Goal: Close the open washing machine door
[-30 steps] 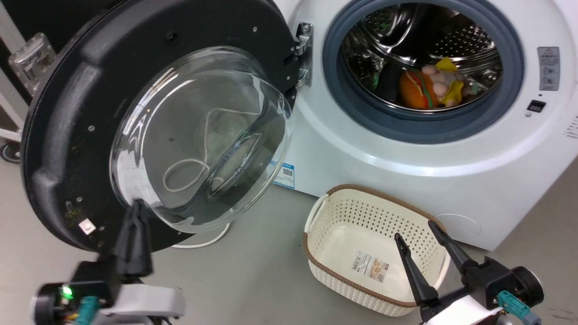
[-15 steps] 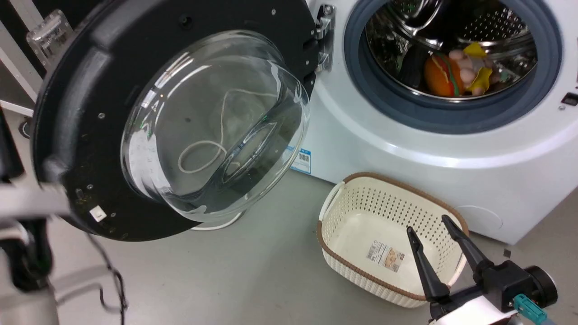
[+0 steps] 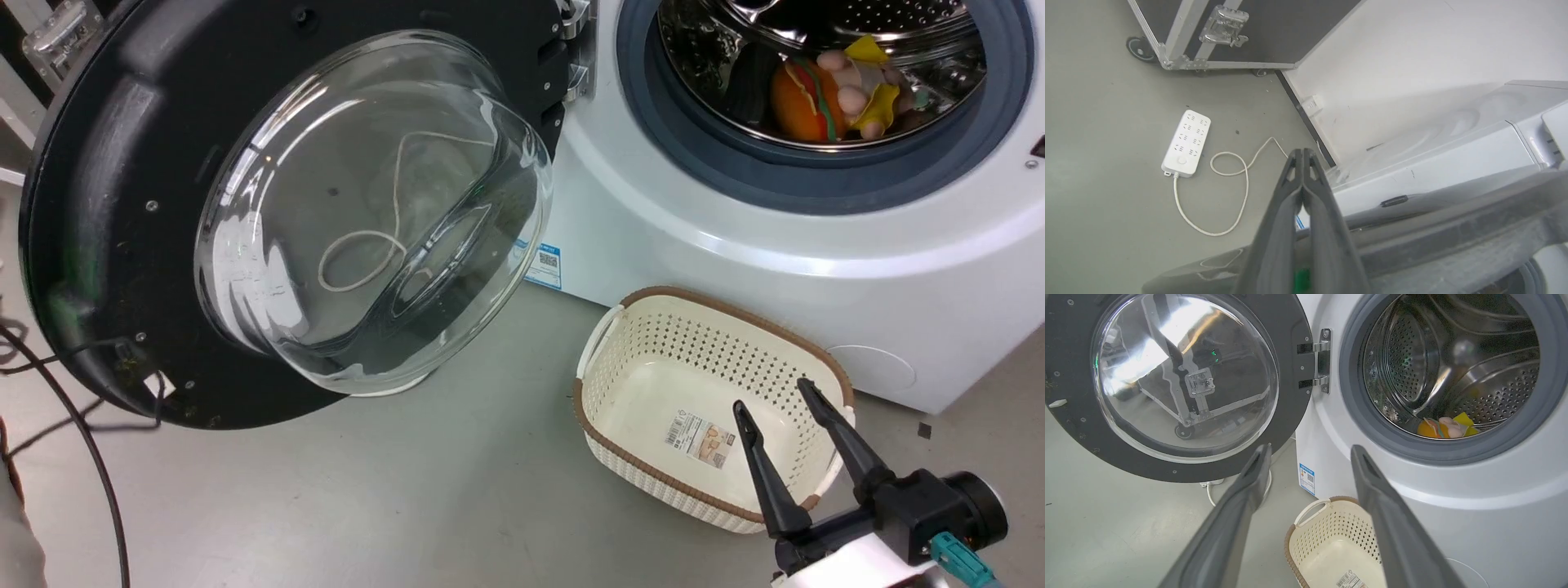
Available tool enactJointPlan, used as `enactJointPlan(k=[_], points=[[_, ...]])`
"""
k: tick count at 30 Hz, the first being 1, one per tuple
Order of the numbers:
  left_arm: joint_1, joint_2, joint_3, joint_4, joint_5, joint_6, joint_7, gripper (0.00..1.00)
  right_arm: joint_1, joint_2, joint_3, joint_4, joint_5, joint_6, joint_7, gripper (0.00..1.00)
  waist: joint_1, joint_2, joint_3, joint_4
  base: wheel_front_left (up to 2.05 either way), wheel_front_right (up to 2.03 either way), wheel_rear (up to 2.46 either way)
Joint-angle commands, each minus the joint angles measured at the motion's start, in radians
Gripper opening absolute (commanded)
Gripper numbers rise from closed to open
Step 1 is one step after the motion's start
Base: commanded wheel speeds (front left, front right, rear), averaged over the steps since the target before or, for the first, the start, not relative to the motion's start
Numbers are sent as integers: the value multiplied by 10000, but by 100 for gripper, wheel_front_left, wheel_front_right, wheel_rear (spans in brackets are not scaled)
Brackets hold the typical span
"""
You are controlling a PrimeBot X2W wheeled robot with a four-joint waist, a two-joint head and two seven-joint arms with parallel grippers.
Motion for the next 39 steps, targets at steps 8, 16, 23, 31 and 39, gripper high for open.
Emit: enactJointPlan(k=[8,16,23,31,39], points=[[-115,12,148,-367,-2467,-404,3971,0,-31,-31,-207,-46,47,7,-253,100,-1,0,-17,186,0,0,0],[862,-761,53,-2226,-4571,-94,7083,0,71,137,-732,145,134,7,-420,100,-1,0,-414,439,0,0,0],[2311,-2169,-734,-4184,-5679,367,8840,0,65,223,-1371,373,193,8,-567,100,-1,0,-788,382,0,0,0],[4817,-3025,-2975,-5632,-6665,341,8407,0,-70,232,-2115,874,520,8,-571,100,-1,0,-776,-594,0,0,0],[5535,-3035,-6112,-5100,-8595,-397,5228,0,-198,233,-2417,968,460,8,-571,100,-1,0,-356,-1907,0,0,0]])
